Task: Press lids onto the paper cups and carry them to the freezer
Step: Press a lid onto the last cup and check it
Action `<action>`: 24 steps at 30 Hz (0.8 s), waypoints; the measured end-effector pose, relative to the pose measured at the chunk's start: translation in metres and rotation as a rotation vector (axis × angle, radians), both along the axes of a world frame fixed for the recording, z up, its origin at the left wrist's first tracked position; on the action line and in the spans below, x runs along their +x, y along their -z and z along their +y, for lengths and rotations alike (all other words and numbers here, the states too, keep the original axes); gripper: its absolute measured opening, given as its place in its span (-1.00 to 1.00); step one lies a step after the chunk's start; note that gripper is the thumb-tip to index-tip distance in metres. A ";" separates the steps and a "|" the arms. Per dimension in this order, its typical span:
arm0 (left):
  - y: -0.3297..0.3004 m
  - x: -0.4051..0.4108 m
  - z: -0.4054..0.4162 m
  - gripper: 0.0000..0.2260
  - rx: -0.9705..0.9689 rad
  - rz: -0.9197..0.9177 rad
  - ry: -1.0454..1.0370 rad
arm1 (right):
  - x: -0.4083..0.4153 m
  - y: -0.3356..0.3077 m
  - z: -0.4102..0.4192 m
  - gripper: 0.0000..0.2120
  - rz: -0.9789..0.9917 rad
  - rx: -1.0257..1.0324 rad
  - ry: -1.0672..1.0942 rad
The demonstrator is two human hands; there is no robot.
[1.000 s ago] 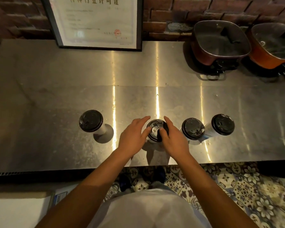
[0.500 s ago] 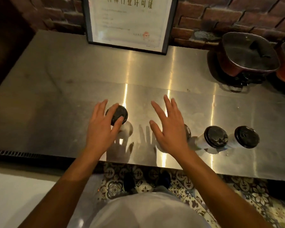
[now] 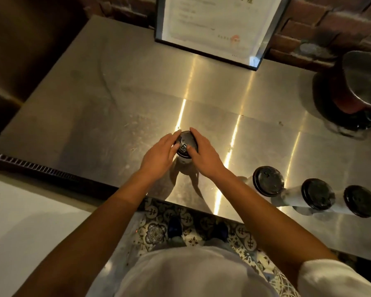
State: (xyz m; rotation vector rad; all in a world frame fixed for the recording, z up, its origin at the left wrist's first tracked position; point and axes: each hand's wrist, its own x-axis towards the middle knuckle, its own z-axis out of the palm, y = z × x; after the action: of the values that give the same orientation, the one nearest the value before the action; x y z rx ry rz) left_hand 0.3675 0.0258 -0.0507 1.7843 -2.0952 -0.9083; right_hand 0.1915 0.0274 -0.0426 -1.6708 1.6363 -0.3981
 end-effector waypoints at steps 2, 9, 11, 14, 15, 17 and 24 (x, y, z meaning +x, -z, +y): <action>-0.002 -0.004 0.002 -0.57 0.096 0.147 -0.082 | 0.000 -0.002 0.001 -0.45 -0.055 0.011 0.025; -0.008 -0.023 0.029 -0.57 0.148 0.318 -0.118 | -0.023 -0.018 0.029 -0.46 -0.163 0.015 0.090; -0.011 -0.035 0.044 -0.57 0.160 0.348 -0.104 | -0.035 -0.017 0.050 -0.47 -0.176 0.025 0.143; -0.005 -0.054 0.070 -0.56 0.163 0.330 -0.051 | -0.051 -0.011 0.086 -0.49 -0.218 0.050 0.230; -0.002 -0.058 0.078 -0.56 0.175 0.327 -0.037 | -0.055 -0.008 0.096 -0.51 -0.231 0.057 0.247; 0.004 -0.066 0.090 -0.56 0.210 0.354 -0.030 | -0.059 -0.005 0.110 -0.53 -0.217 0.056 0.256; 0.014 -0.074 0.103 -0.58 0.223 0.464 -0.031 | -0.042 -0.011 0.090 -0.60 -0.077 -0.112 0.385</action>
State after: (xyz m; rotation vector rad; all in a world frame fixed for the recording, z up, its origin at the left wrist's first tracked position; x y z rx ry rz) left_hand 0.2937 0.1284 -0.0649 1.5048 -1.7224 -1.4338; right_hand 0.1492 0.1179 -0.0316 -1.3949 1.9073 -0.7458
